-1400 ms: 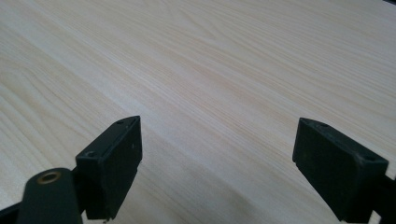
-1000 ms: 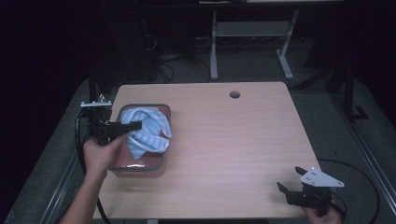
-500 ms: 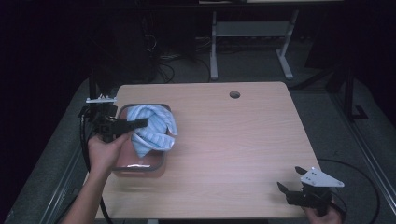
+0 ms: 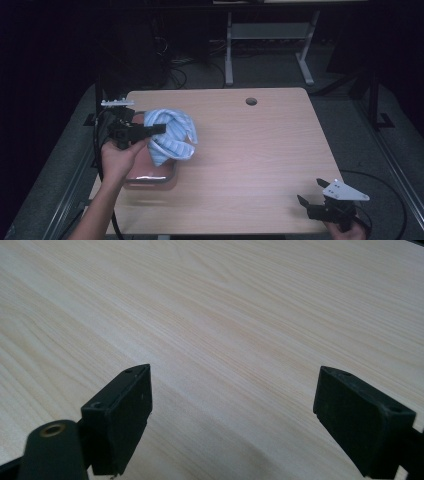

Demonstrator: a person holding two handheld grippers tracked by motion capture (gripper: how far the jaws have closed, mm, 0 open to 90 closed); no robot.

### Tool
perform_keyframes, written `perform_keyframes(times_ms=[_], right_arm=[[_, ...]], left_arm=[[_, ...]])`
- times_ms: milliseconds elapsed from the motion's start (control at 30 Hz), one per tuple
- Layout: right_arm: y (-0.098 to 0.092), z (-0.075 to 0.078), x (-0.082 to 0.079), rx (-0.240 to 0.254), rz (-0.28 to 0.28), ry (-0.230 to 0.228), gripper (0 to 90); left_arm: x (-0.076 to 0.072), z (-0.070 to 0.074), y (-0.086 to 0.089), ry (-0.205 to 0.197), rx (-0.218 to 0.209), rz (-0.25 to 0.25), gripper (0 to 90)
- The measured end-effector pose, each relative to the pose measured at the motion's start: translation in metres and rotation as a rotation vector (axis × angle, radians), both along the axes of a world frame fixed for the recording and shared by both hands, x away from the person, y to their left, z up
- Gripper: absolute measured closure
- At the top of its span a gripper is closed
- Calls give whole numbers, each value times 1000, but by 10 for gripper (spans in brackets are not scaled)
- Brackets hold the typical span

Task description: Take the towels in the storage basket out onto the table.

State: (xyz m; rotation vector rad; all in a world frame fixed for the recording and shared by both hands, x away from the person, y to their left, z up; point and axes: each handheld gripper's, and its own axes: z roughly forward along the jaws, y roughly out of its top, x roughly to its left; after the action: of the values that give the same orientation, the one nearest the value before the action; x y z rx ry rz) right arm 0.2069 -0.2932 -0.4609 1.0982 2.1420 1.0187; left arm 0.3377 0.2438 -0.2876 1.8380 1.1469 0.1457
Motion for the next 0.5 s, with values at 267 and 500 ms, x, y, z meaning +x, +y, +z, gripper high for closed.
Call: perform_keyframes(times_ms=[267,500], right_arm=[[-3,0,1,5,-4,1,152],[-3,0,1,6,-1,0,152]], left_arm=[[5,2,-13,2,3,-27,733],[6,5,-22,-5,10,-45,733]])
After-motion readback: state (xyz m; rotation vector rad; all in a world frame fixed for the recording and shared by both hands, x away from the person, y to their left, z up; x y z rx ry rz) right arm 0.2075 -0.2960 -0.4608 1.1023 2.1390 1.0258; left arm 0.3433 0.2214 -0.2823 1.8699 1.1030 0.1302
